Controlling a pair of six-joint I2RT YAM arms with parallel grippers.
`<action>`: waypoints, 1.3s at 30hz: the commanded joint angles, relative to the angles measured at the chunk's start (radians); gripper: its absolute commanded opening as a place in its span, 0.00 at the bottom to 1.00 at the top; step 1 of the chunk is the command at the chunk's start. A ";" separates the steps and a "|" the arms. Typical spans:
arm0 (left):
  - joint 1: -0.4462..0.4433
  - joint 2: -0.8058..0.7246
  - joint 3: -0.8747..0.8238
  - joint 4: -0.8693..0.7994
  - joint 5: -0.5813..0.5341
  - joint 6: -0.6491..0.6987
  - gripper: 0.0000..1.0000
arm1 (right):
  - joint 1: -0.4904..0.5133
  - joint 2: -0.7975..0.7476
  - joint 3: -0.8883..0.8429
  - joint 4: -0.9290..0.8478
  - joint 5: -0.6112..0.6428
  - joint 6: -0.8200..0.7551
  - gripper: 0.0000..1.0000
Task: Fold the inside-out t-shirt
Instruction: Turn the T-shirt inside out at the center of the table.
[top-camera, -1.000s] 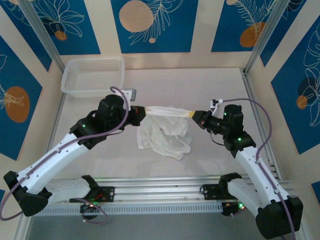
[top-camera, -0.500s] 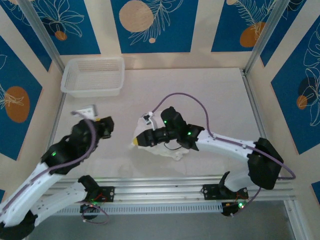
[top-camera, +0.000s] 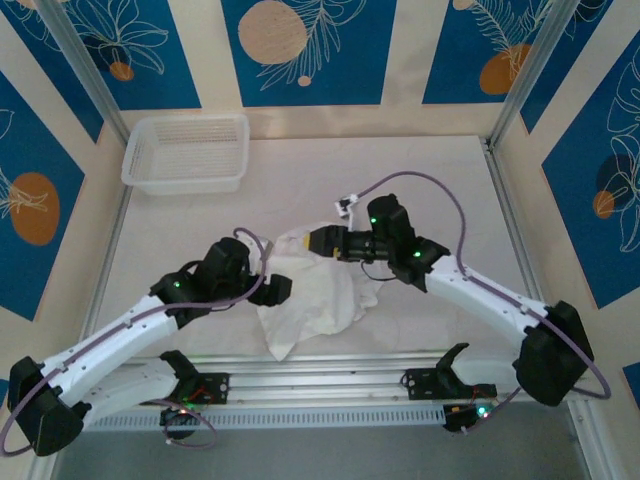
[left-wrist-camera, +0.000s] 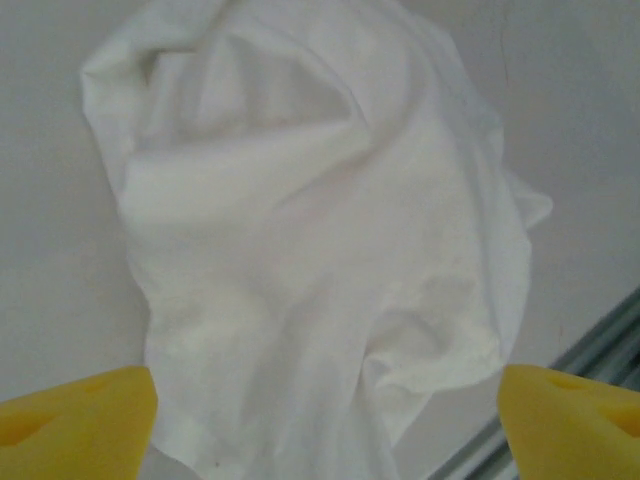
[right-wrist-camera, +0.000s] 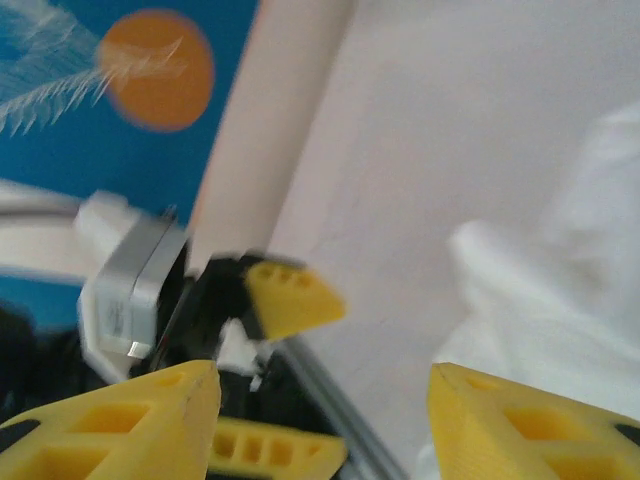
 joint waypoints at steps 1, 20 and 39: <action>-0.011 0.090 0.104 0.095 0.114 0.072 0.90 | -0.155 -0.062 -0.057 -0.322 0.289 0.063 0.59; -0.166 0.775 0.462 0.011 -0.108 0.033 0.15 | -0.342 0.378 -0.024 -0.207 -0.066 -0.054 0.20; 0.340 0.327 0.184 -0.105 -0.088 -0.021 0.00 | -0.434 -0.032 -0.043 -0.241 -0.075 -0.029 0.00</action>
